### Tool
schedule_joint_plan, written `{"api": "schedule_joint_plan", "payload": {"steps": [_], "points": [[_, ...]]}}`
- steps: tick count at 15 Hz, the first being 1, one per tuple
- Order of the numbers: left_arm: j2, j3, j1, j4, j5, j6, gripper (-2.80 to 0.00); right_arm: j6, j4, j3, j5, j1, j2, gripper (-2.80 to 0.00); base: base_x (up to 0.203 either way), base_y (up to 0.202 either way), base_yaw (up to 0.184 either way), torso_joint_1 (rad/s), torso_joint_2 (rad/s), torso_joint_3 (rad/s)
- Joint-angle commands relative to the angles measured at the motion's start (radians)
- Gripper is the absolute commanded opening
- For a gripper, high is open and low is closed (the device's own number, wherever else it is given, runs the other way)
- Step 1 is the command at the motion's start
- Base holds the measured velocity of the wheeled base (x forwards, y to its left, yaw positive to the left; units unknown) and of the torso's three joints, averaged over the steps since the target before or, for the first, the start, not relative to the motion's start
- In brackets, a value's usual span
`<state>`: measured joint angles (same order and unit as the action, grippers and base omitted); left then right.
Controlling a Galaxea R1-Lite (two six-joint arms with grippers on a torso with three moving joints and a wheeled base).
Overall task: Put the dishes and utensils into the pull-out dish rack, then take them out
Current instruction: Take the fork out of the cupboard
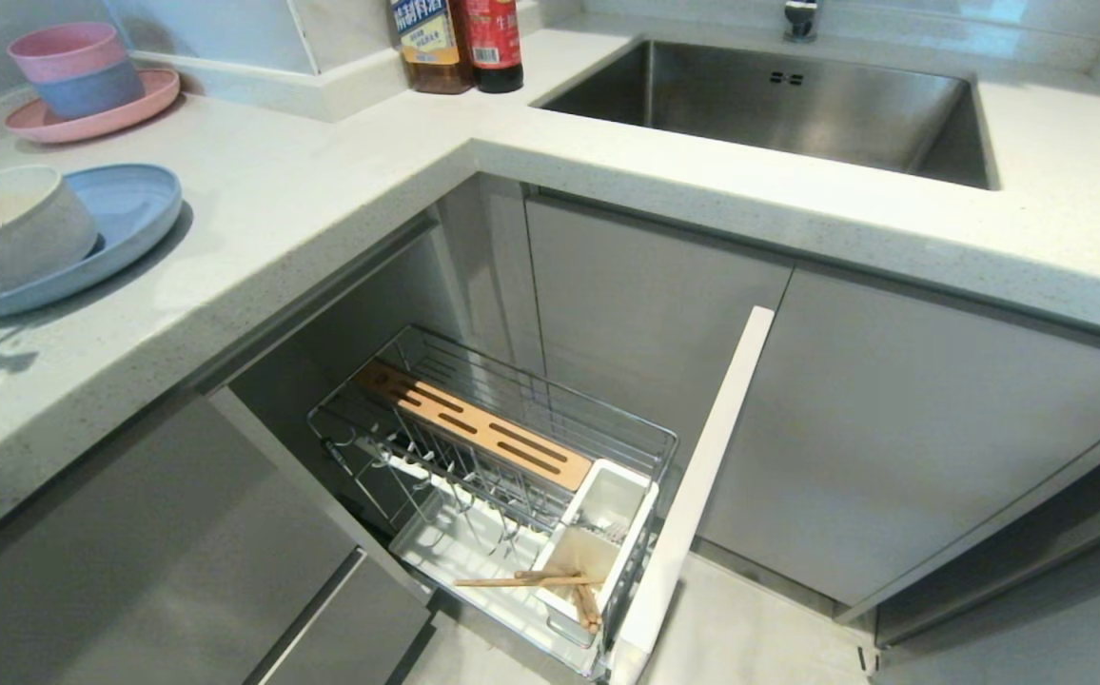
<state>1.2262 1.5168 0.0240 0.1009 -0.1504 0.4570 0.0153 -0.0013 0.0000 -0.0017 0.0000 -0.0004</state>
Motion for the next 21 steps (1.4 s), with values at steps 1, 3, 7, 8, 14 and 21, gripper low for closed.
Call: {"api": "schedule_joint_plan", "payload": {"steps": [1,3,7,8,14,21], "points": [[-0.053,-0.034,-0.034,0.044,0.000,0.008,-2.80,0.000,0.000,0.002,0.000,0.000,0.000,-2.80,0.000,0.000,0.000,0.000,0.00,0.000],[-0.070,-0.038,-0.135,0.054,-0.015,0.033,-2.80,0.000,0.000,0.002,0.000,0.000,0.000,-2.80,0.000,0.000,0.000,0.000,0.00,0.000],[-0.086,-0.063,-0.435,0.030,-0.099,0.058,-2.80,0.000,0.000,0.002,0.000,0.000,0.000,-2.80,0.000,0.000,0.000,0.000,0.00,0.000],[-0.081,-0.074,-0.512,0.003,-0.117,0.060,-2.80,0.000,0.000,0.002,0.000,0.000,0.000,-2.80,0.000,0.000,0.000,0.000,0.00,0.000],[0.100,-0.138,-0.782,-0.178,-0.246,0.062,-2.80,0.000,0.000,0.002,0.000,0.000,0.000,-2.80,0.000,0.000,0.000,0.000,0.00,0.000],[0.368,0.048,-0.795,-0.744,-0.210,0.132,-2.80,0.000,0.000,0.002,0.000,0.000,0.000,-2.80,0.000,0.000,0.000,0.000,0.00,0.000]]}}
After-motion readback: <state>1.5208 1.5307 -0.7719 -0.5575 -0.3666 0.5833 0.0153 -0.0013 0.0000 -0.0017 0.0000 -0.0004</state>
